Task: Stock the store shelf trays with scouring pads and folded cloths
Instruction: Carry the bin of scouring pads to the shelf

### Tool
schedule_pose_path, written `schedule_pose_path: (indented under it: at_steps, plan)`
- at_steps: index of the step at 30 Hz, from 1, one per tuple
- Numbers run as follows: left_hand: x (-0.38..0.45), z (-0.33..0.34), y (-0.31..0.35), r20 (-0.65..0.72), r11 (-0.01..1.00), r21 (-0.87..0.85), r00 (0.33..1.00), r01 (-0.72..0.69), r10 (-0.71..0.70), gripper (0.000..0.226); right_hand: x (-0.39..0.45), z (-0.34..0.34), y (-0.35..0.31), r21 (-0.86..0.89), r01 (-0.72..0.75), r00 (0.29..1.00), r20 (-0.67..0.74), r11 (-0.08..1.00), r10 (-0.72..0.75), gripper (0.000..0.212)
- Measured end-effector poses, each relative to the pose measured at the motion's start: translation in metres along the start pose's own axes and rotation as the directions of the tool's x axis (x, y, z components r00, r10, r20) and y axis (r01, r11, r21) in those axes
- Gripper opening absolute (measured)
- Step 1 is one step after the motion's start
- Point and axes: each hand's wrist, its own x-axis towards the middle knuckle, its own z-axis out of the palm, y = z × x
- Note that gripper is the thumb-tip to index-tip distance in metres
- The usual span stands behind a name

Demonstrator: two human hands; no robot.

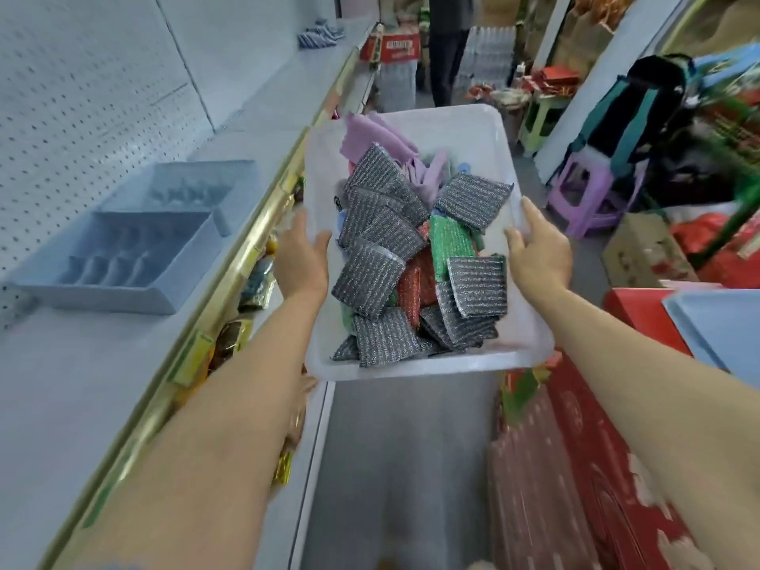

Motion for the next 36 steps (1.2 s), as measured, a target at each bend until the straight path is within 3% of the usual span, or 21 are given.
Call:
schedule_pose_path:
  at_steps: [14,23,32,36]
  plan:
    - [0.24,0.113,0.014,-0.181,0.993,0.041,0.978,0.114,-0.105,0.056,0.287,0.13,-0.053,0.143,0.122,0.989,0.063,0.982,-0.132,0.05]
    - [0.389,0.141,-0.034,-0.287,0.975,0.064,0.939,0.213,-0.187,0.055,0.435,0.249,-0.139,0.245,0.197,0.961,0.142,0.949,-0.236,0.05]
    - [0.492,0.135,-0.077,-0.388,0.943,0.07,0.88,0.324,-0.274,0.052,0.536,0.352,-0.234,0.319,0.252,0.902,0.265,0.913,-0.342,0.05]
    - [0.524,0.134,-0.097,-0.434,0.892,0.021,0.808,0.451,-0.398,0.05,0.571,0.402,-0.276,0.36,0.302,0.833,0.35,0.883,-0.428,0.049]
